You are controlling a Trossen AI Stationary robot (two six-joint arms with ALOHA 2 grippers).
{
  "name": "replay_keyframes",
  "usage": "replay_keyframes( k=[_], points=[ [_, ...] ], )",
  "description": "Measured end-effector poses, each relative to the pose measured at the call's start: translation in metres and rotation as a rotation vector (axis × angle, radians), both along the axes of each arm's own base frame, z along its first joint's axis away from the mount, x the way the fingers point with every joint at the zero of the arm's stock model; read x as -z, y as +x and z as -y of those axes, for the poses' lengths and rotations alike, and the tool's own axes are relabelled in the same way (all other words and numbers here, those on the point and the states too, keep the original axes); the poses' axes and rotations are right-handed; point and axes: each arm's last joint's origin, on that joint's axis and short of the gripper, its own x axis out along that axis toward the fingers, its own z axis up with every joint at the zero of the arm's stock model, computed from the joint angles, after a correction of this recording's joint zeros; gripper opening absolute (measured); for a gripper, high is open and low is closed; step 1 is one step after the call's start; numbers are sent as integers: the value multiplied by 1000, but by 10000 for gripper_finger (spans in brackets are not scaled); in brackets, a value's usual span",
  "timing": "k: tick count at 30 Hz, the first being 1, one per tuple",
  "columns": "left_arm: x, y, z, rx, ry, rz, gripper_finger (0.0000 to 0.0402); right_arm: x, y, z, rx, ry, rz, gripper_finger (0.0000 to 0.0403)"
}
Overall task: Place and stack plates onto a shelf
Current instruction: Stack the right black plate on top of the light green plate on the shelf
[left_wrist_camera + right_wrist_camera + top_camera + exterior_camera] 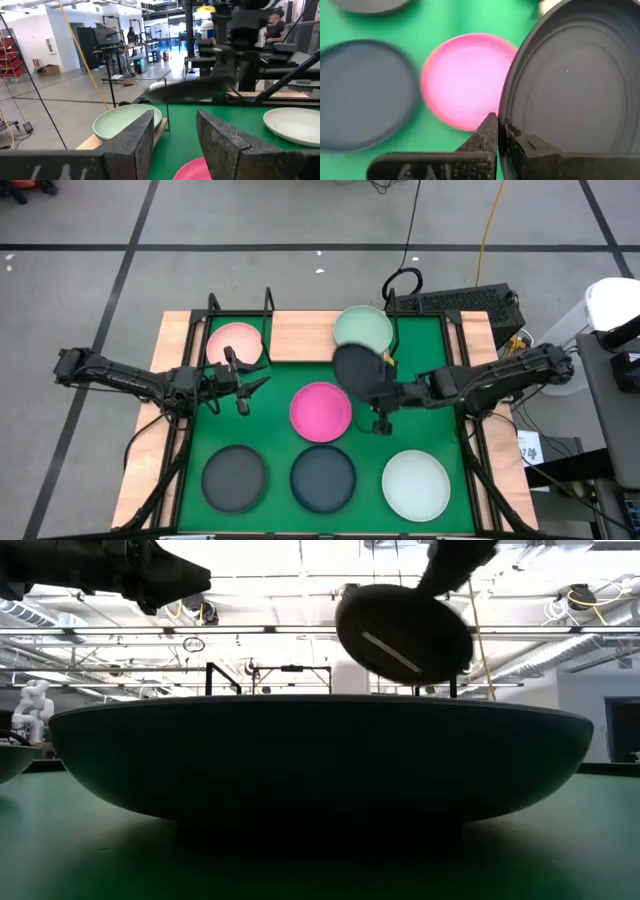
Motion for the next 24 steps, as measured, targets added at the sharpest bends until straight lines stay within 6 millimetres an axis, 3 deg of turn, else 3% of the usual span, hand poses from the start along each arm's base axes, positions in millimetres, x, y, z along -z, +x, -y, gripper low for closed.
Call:
replay_keyframes(
  k=[6,12,19,24],
  points=[
    [-1,0,0,4,-58,29,154,3,11,49,73,-154,-24,0],
    [-2,0,0,1,-64,42,154,24,23,94,140,-211,-133,0],
    [-2,0,0,0,-58,40,154,54,38,119,130,-163,-220,0],
    [-2,0,0,5,-123,57,154,65,43,131,167,-156,-225,15]
  ],
)
